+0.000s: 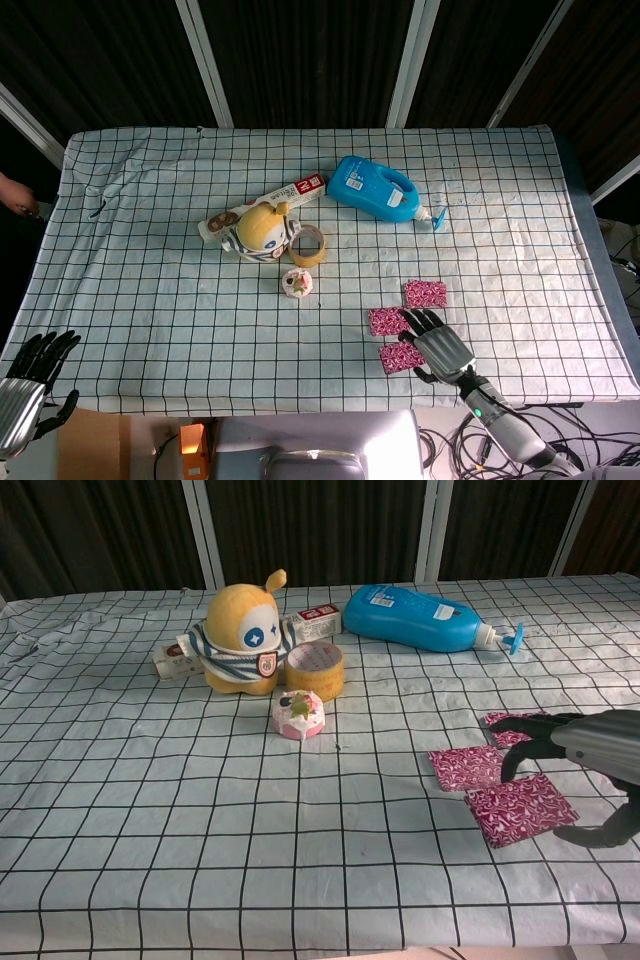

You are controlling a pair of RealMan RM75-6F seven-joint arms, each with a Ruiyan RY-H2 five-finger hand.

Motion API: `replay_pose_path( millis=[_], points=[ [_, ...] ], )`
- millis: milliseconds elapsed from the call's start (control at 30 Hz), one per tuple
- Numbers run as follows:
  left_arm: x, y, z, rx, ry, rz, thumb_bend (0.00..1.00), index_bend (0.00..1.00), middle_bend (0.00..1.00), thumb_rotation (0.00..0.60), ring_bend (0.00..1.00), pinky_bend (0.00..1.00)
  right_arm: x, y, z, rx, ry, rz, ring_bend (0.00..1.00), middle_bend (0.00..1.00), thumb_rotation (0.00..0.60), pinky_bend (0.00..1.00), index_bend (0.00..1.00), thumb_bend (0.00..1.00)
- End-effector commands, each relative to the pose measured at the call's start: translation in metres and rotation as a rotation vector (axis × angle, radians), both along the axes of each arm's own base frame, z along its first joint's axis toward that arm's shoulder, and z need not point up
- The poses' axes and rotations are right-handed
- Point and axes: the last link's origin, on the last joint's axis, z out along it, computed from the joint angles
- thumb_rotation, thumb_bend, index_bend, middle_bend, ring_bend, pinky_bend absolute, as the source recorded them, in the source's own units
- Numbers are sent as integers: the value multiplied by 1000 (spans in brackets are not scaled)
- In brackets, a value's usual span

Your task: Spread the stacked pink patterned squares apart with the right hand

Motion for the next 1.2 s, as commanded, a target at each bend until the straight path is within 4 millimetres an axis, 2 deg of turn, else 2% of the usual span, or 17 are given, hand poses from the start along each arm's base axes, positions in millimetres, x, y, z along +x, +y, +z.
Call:
replay_pose_path(
  millis=[33, 133, 233, 333, 467, 567, 700, 800, 933, 1067, 1200],
  points=[
    [0, 0, -1, -4, 2, 0, 452, 0, 54, 600, 1, 0, -11, 4, -2, -6, 49, 11, 0, 0, 600, 96, 394, 274],
    [0, 0, -2, -7, 4, 0, 452, 0, 55, 600, 1, 0, -13, 4, -4, -4, 58, 9, 0, 0, 600, 97, 278, 274],
    [0, 1, -2, -5, 3, 2, 452, 0, 54, 600, 1, 0, -14, 5, -3, -1, 65, 13, 0, 0, 600, 96, 108, 274],
    [0, 1, -1, -4, 3, 2, 451, 0, 54, 600, 1, 0, -14, 8, 0, -1, 67, 17, 0, 0, 600, 96, 41, 274],
    [0, -1, -1, -4, 3, 0, 452, 0, 54, 600, 1, 0, -11, 15, 15, -22, 30, 17, 0, 0, 600, 96, 22, 274],
    [0, -2, 0, 3, -1, -2, 451, 0, 54, 600, 1, 0, -13, 23, 38, -94, -22, 6, 0, 0, 600, 96, 17, 273],
    [0, -4, 4, 18, -12, -8, 452, 0, 54, 600, 1, 0, -34, 46, 76, -223, -61, -89, 0, 0, 600, 87, 7, 274],
    [0, -6, 6, 27, -22, -11, 451, 0, 55, 600, 1, 0, -53, 67, 94, -324, -74, -109, 0, 0, 600, 75, 6, 274],
    [1, -8, 7, 62, -14, -20, 451, 0, 54, 600, 0, 0, -72, 89, 107, -425, -101, -131, 0, 0, 600, 55, 2, 274],
    [3, -9, 4, 57, -13, -31, 451, 0, 54, 600, 0, 0, -72, 90, 114, -436, -149, -117, 0, 0, 600, 53, 0, 274],
    [3, -8, 3, 57, -9, -21, 452, 0, 54, 600, 0, 0, -75, 89, 114, -416, -147, -130, 0, 0, 600, 53, 0, 274]
  ],
)
